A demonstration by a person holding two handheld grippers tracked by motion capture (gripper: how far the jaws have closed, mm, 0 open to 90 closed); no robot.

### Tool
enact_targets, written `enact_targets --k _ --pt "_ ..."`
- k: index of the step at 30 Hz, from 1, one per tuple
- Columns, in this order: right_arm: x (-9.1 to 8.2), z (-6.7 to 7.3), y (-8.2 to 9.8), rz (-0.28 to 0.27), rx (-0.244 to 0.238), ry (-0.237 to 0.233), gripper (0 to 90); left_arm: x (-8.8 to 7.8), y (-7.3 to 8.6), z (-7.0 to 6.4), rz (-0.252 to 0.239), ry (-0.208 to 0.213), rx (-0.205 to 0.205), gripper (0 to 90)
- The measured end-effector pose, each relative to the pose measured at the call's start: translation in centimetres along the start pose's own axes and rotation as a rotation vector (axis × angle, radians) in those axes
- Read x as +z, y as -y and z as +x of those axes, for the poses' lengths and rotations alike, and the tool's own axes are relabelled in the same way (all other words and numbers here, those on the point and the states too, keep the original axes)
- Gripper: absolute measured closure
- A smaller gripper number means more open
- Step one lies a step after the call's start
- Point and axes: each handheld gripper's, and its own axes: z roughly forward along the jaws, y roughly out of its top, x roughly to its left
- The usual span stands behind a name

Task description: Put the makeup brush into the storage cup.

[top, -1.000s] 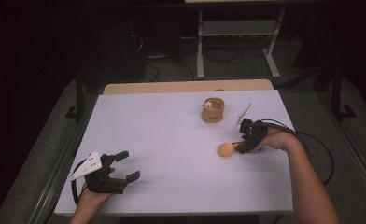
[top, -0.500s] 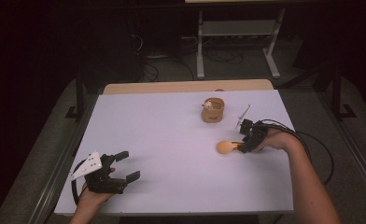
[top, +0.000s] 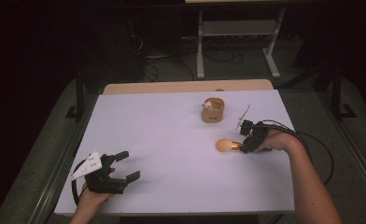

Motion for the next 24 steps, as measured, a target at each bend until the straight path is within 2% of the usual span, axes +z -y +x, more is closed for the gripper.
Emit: enact_targets --k 10,17,19,21,24 --pt "-0.11 0.38 0.12 0.022 0.000 -0.024 71.3 -0.03 0.00 -0.01 0.001 -0.001 -0.001 10.8" --pt "-0.04 0.57 0.29 0.017 0.010 -0.030 71.7 -0.01 0.00 -0.01 0.001 -0.001 -0.002 10.8" --pt "-0.05 0.56 0.33 0.015 0.010 -0.032 69.8 0.01 0.01 -0.02 -0.002 0.000 -0.002 10.8" --pt "-0.09 0.59 0.37 0.010 0.012 -0.044 61.3 0.00 0.00 -0.01 -0.001 0.000 -0.001 10.8" --pt "-0.33 0.51 0.33 -0.010 0.012 -0.037 53.9 0.02 0.02 0.00 0.001 0.000 -0.002 10.8"
